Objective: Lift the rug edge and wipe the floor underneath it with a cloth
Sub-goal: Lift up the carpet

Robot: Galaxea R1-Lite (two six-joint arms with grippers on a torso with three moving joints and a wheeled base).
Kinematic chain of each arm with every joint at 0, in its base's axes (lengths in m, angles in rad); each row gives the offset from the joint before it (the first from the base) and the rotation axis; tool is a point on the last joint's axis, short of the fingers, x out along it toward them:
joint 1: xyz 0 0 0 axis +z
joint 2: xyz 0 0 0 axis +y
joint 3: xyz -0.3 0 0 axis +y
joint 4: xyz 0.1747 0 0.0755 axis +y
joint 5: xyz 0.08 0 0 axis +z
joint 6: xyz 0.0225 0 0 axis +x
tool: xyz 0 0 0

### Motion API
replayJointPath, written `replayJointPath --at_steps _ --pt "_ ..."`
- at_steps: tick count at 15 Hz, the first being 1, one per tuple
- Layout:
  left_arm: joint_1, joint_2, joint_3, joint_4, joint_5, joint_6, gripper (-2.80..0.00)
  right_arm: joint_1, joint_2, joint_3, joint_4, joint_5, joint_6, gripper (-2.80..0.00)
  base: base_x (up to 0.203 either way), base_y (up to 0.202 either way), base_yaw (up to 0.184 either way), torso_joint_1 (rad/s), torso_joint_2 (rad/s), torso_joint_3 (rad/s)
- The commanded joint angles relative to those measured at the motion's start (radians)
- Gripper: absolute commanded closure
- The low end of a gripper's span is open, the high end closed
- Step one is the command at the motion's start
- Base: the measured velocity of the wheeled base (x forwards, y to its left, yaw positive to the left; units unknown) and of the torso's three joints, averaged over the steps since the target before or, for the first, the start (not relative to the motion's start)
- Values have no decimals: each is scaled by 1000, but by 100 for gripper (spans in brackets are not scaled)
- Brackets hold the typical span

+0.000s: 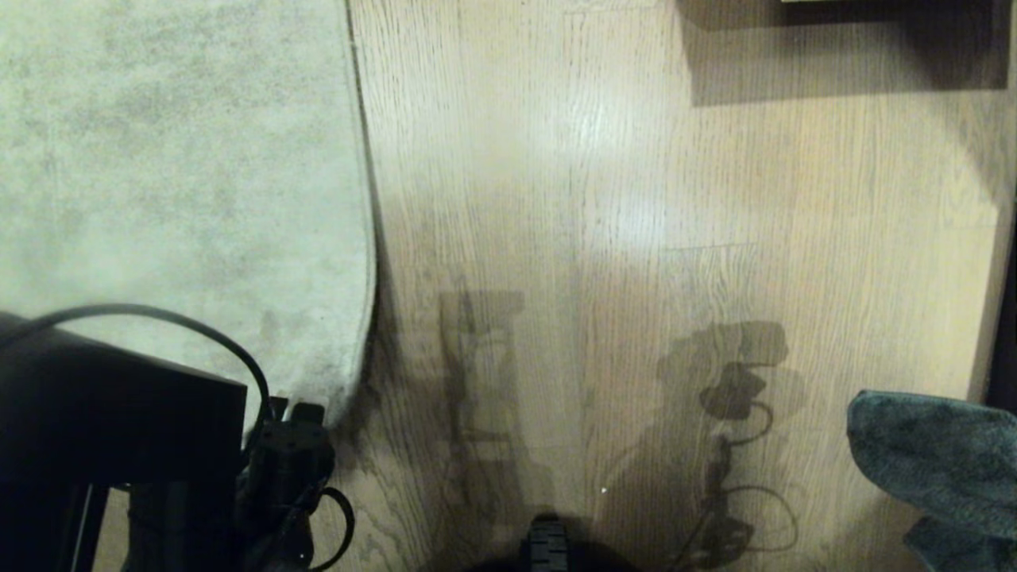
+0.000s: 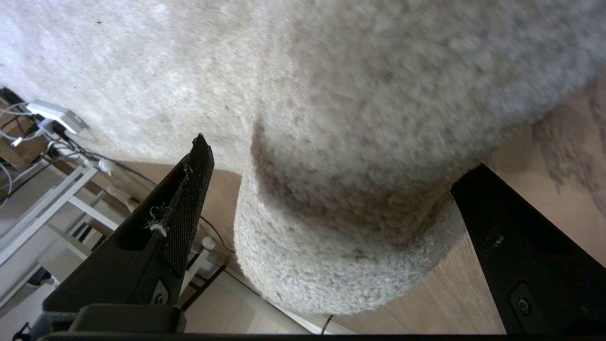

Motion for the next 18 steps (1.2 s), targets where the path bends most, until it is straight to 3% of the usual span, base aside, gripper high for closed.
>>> replayJointPath --at_steps 1,10,15,18 --pt "9 -11 -23 -50 -3 0 -280 0 1 0 0 0 -1 0 0 0 0 0 0 0" --pt "47 7 -195 -50 -27 4 -280 0 1 0 0 0 -1 0 0 0 0 0 0 0" --pt "97 -39 -291 -50 -112 80 -280 0 1 0 0 0 -1 0 0 0 0 0 0 0" --pt "101 -68 -295 -50 -128 93 -280 0 1 0 0 0 -1 0 0 0 0 0 0 0"
